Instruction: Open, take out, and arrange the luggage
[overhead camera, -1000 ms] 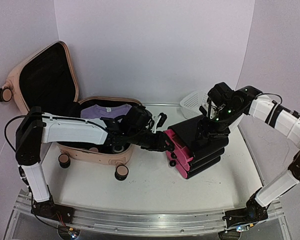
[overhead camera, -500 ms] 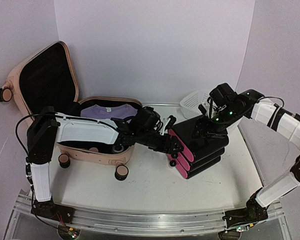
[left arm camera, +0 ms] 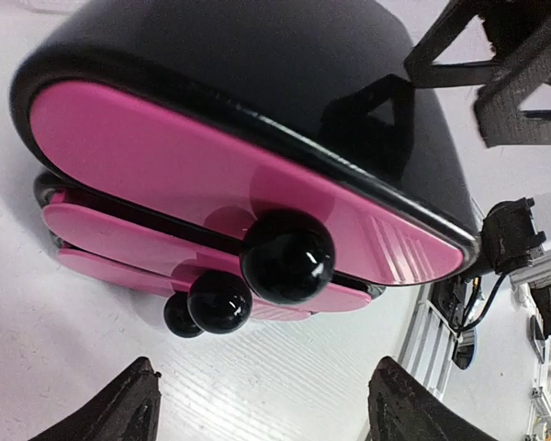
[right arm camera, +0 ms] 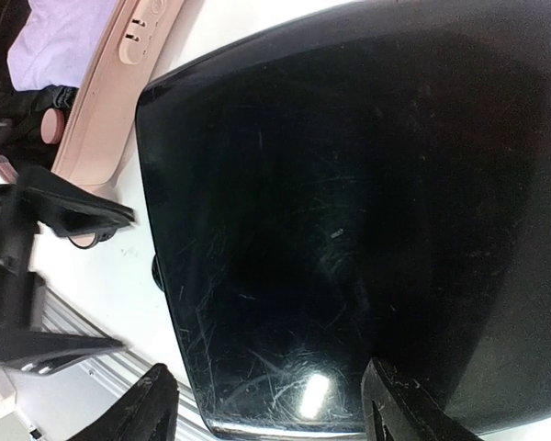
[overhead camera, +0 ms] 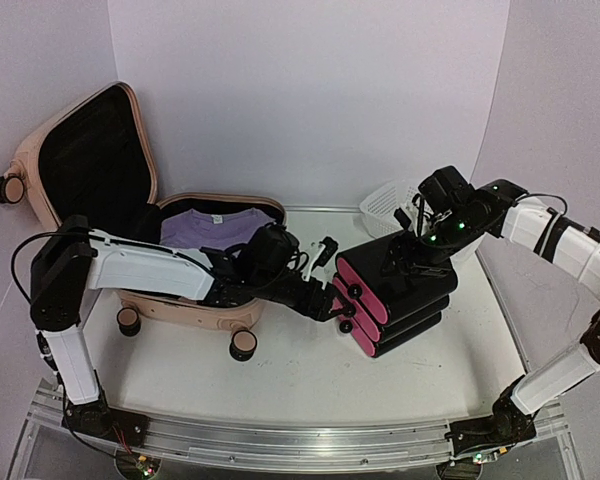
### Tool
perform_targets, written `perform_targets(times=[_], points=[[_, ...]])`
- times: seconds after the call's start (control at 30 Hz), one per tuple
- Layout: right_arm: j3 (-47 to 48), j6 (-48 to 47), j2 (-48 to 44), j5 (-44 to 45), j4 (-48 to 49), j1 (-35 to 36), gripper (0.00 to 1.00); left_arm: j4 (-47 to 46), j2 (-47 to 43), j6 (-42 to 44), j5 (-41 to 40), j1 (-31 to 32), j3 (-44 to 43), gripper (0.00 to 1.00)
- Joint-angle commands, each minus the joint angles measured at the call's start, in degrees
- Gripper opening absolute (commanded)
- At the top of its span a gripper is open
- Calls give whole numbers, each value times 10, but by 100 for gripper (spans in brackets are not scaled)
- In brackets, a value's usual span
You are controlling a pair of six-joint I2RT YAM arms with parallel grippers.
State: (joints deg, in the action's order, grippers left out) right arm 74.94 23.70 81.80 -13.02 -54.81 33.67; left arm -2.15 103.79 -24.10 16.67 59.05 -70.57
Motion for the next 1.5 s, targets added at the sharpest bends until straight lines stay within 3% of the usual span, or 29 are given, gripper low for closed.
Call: perform_targets(times=[0.0, 0.13, 0.4, 0.77, 1.1, 1.47], points=[[-19, 12, 6, -8, -24, -2, 70, -45, 52, 15, 34, 2, -47, 75], [-22, 13, -2, -7, -24, -2, 70, -45, 87, 24, 26, 2, -69, 67], [-26, 15, -10, -11, -24, -2, 70, -53, 131, 15, 3, 2, -101, 71], [-34, 13, -16, -5, -24, -2, 70, -60, 140, 16, -3, -3, -102, 39], [-34, 11, -10, -6, -25, -2, 70, -60, 79, 26, -19, -3, -22, 16], [-32, 7, -5, -3, -25, -2, 70, -60, -5, -20, -3, -2, 89, 19]])
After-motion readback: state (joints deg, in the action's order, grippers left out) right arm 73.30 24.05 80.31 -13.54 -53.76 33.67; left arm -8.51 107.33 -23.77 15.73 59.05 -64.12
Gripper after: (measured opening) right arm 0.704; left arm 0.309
